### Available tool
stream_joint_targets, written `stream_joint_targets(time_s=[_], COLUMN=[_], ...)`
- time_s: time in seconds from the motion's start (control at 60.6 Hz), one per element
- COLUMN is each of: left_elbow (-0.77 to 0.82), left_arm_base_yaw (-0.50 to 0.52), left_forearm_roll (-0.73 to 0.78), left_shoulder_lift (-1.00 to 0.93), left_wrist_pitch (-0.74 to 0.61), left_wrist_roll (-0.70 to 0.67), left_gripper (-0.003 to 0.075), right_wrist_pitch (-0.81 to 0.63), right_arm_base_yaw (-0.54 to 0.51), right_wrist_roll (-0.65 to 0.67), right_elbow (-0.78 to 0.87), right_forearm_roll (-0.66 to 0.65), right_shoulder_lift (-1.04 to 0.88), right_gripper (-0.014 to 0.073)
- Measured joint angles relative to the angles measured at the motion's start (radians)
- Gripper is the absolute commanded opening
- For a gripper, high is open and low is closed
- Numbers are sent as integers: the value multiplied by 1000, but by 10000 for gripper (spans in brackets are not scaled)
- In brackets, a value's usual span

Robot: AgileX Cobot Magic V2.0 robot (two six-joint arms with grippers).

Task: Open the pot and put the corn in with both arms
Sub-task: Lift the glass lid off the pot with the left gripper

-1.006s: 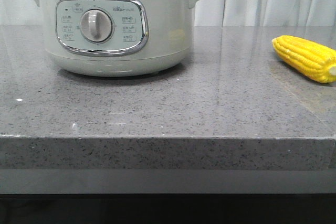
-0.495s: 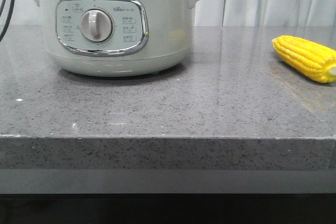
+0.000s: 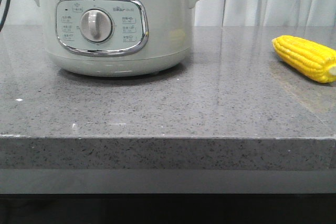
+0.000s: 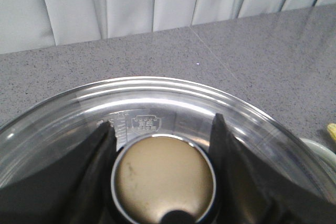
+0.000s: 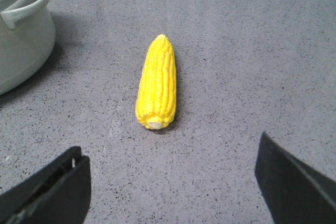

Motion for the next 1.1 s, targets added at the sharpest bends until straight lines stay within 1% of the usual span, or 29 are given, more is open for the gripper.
stream_joint_targets(time_s=[0.148,0.379,0.577,0.676,0.775,1.105], left_elbow=[-42,-68,-58,-6,87,441], left_arm_base_yaw=[0,0,0,0,0,0], left_forearm_roll=[3,27,54,58,68,65], left_shoulder_lift=[-51,-182,-313,-397,-504,-846], left_wrist_pitch=[84,131,290,309,310,324], left_wrist_roll=[0,0,0,0,0,0], left_gripper=[209,209,209,209,209,209], right_wrist_pitch=[0,0,0,0,0,0], right_arm_base_yaw=[0,0,0,0,0,0], right_wrist_roll=[0,0,0,0,0,0], right_elbow=[0,0,0,0,0,0], right_forearm_roll=[0,0,0,0,0,0], right_shoulder_lift=[0,0,0,0,0,0], right_gripper=[647,647,647,647,647,647])
